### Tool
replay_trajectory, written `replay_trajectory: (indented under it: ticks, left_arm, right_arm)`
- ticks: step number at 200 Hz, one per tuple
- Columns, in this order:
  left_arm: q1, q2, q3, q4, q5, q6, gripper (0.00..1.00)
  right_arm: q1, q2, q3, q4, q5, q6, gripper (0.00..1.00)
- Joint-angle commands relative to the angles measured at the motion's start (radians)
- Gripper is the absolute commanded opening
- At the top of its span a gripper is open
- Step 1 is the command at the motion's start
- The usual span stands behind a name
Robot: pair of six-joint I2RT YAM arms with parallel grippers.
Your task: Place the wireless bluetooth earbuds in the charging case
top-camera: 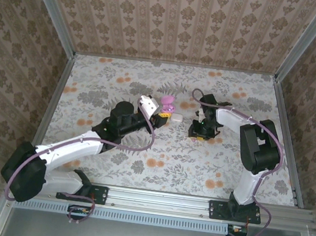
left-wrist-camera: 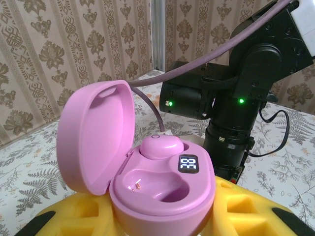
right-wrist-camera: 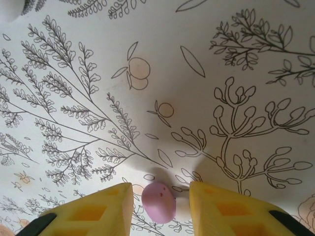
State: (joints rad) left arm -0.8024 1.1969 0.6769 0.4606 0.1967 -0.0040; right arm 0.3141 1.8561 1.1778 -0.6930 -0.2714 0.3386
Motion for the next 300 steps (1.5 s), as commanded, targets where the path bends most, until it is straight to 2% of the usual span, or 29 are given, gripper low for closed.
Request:
replay_trajectory:
  ticks: [1,19,49,140,300]
  left_arm:
    - [0.006,-0.037,-0.005,0.008,-0.009,0.016,0.30]
    - [0.008,-0.047,-0.008,0.000,-0.016,0.018,0.30]
    - [0.011,-0.056,-0.005,-0.010,-0.023,0.023,0.30]
    - [0.012,-0.049,-0.001,-0.009,-0.014,0.019,0.30]
    - [0.015,-0.039,0.004,-0.005,-0.010,0.016,0.29]
  right_arm:
    - [0.008,-0.042,0.011,-0.062,0.054,-0.009,0.38]
    - [0.011,-0.074,0.015,-0.061,0.093,0.002,0.38]
    - [0.030,-0.089,0.022,-0.071,0.029,-0.012,0.37]
    - [0.049,-0.010,0.034,-0.083,0.061,0.006,0.37]
    - [0.051,0.036,0.052,-0.084,0.128,-0.003,0.36]
